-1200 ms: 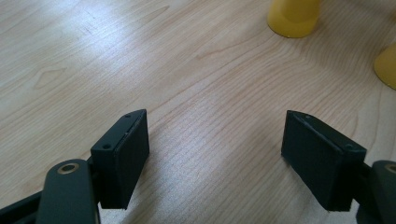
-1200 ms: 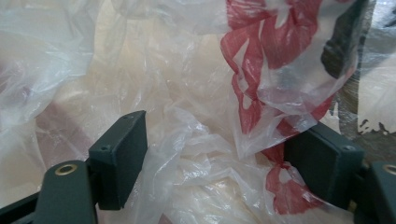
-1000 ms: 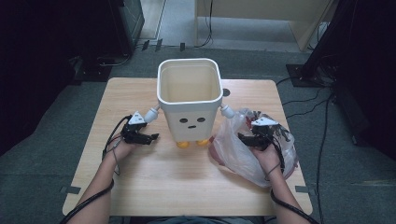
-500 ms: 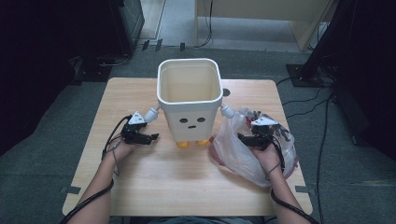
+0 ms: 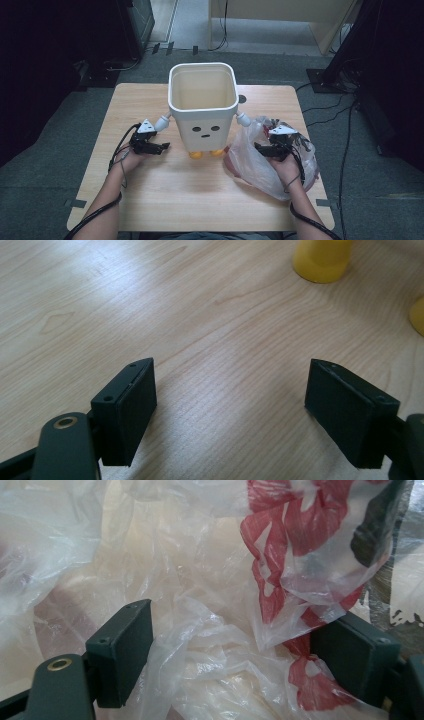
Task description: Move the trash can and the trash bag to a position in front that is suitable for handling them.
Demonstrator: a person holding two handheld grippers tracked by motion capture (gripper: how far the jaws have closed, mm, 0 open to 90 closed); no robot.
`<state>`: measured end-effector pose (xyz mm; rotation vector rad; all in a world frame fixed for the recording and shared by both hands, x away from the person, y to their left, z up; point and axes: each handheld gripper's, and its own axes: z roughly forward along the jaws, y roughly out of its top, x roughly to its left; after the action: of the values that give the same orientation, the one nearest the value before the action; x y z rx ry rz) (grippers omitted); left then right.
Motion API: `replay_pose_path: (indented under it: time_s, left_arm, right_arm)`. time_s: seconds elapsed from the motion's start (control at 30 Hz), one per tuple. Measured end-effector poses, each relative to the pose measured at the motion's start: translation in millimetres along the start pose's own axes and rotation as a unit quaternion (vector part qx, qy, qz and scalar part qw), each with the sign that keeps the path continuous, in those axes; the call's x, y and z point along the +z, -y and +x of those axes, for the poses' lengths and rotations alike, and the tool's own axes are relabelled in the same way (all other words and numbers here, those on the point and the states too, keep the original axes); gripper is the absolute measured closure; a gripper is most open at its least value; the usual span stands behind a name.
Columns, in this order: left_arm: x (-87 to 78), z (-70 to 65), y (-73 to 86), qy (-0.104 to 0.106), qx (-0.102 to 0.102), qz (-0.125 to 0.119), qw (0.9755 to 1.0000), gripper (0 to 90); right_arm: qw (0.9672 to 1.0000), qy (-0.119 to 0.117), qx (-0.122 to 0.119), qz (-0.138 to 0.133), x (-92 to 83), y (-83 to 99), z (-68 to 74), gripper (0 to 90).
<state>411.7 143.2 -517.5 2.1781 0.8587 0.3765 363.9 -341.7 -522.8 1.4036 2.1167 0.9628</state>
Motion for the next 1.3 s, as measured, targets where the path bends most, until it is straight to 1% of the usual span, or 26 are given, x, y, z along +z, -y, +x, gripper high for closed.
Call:
replay_pose_path:
  time_s: [0.13, 0.23, 0.27, 0.3, 0.37, 0.4, 0.47, 0.53, 0.57, 0.67, 0.7, 0.73, 0.77, 0.8, 0.83, 0.87, 0.9, 0.93, 0.97, 1.0, 1.03, 1.07, 1.1, 1.13, 1.2, 1.3]
  left_arm:
    - [2.3, 2.1, -2.4, -0.007, -0.006, 0.001, 1.0, 20.9]
    - [4.3, 3.8, -4.2, -0.004, -0.004, 0.001, 1.0, 20.8]
    - [4.4, 4.2, -4.9, -0.002, -0.002, 0.004, 1.0, 20.8]
    - [4.4, 4.3, -5.9, -0.002, -0.004, 0.007, 1.0, 20.7]
    - [4.5, 4.2, -8.8, -0.001, -0.026, 0.011, 0.9996, 20.7]
    - [3.6, 4.4, -10.7, 0.006, -0.038, 0.013, 0.9992, 20.7]
    - [1.4, 3.4, -13.2, 0.01, -0.044, 0.008, 0.999, 20.7]
    - [-2.4, 2.8, -16.6, 0.013, -0.038, 0.01, 0.9991, 20.7]
    - [-4.6, 2.8, -18.6, 0.014, -0.04, 0.011, 0.999, 20.7]
    - [-9.9, 4.2, -21.5, 0.031, -0.055, 0.011, 0.9979, 20.7]
    - [-10.5, 4.5, -21.5, 0.036, -0.062, 0.007, 0.9974, 18.9]
    - [-11.9, 5.4, -21.5, 0.051, -0.071, 0.002, 0.9962, 18.2]
    - [-12.5, 5.3, -21.4, 0.056, -0.074, 0.0, 0.9957, 18.1]
    - [-12.8, 4.9, -21.8, 0.052, -0.071, 0.004, 0.9961, 16.1]
    - [-13.2, 4.7, -22.3, 0.05, -0.067, 0.011, 0.9964, 8.9]
    - [-13.9, 4.6, -22.9, 0.051, -0.066, 0.012, 0.9964, 9.6]
    - [-14.7, 4.8, -23.2, 0.056, -0.068, 0.008, 0.996, 9.6]
    - [-15.9, 5.3, -24.2, 0.062, -0.074, 0.006, 0.9953, 9.7]
    - [-16.3, 5.7, -25.6, 0.058, -0.08, 0.011, 0.995, 9.7]
    - [-15.9, 6.2, -27.1, 0.049, -0.089, 0.019, 0.9947, 9.7]
    - [-16.1, 6.8, -28.3, 0.044, -0.097, 0.026, 0.994, 10.3]
    - [-16.8, 7.7, -29.0, 0.043, -0.105, 0.024, 0.9932, 12.1]
    - [-17.7, 8.0, -29.4, 0.048, -0.113, 0.019, 0.9923, 12.2]
    - [-19.0, 8.2, -29.6, 0.053, -0.111, 0.015, 0.9923, 12.2]
    - [-20.8, 8.0, -30.4, 0.051, -0.1, 0.021, 0.9934, 12.2]
    - [-22.6, 8.1, -31.2, 0.053, -0.096, 0.022, 0.9937, 12.2]
  right_arm:
    - [1.0, 0.0, 0.0, 0.0, 0.1, -0.1, 0.0, 19.6]
    - [1.0, 0.0, 0.0, 0.0, 0.1, -0.1, 0.0, 19.5]
    - [1.0, 0.0, 0.0, 0.0, 0.1, -0.1, 0.0, 19.5]
    - [1.0, 0.0, 0.0, 0.0, 0.1, -0.1, 0.0, 19.6]
    - [1.0, 0.0, 0.0, 0.0, 0.1, -0.1, 0.0, 19.5]
    - [1.0, 0.0, 0.0, 0.0, 0.1, -0.2, 0.0, 19.5]
    - [1.0, 0.0, 0.0, 0.0, 0.2, -0.2, 0.0, 19.4]
    - [1.0, -0.001, 0.0, 0.0, 0.2, -0.3, 0.0, 19.4]
    - [1.0, 0.0, 0.0, 0.0, 0.2, -0.3, 0.0, 19.4]
    - [1.0, -0.001, 0.0, 0.0, 0.2, -0.3, 0.0, 19.4]
    - [1.0, -0.001, 0.0, 0.0, 0.2, -0.3, 0.0, 19.4]
    - [1.0, 0.0, 0.0, 0.0, 0.2, -0.3, 0.0, 19.4]
    - [1.0, 0.0, 0.0, 0.0, 0.2, -0.3, 0.1, 19.4]
    - [1.0, 0.0, 0.0, 0.0, 0.2, -0.2, 0.0, 19.4]
    - [1.0, -0.001, 0.0, 0.0, 0.2, -0.3, 0.0, 19.4]
    - [1.0, -0.001, 0.0, 0.0, 0.2, -0.3, 0.0, 19.4]
    - [1.0, 0.0, 0.0, 0.0, 0.2, -0.3, 0.0, 19.4]
    - [1.0, 0.0, 0.0, 0.0, 0.3, -0.3, 0.0, 19.4]
    - [1.0, 0.0, 0.0, 0.0, 0.2, -0.3, 0.1, 19.4]
    - [1.0, -0.001, 0.0, 0.0, 0.2, -0.3, 0.0, 19.4]
    - [1.0, -0.001, 0.0, 0.0, 0.2, -0.3, 0.0, 19.4]
    - [1.0, -0.001, 0.0, 0.0, 0.2, -0.3, 0.0, 19.4]
    - [1.0, 0.0, 0.0, 0.0, 0.2, -0.3, 0.0, 19.4]
    - [1.0, -0.001, 0.0, 0.0, 0.3, -0.3, 0.0, 19.4]
    - [1.0, 0.0, 0.0, 0.0, 0.3, -0.3, 0.0, 19.4]
    - [1.0, -0.001, 0.0, 0.0, 0.2, -0.3, 0.1, 19.4]
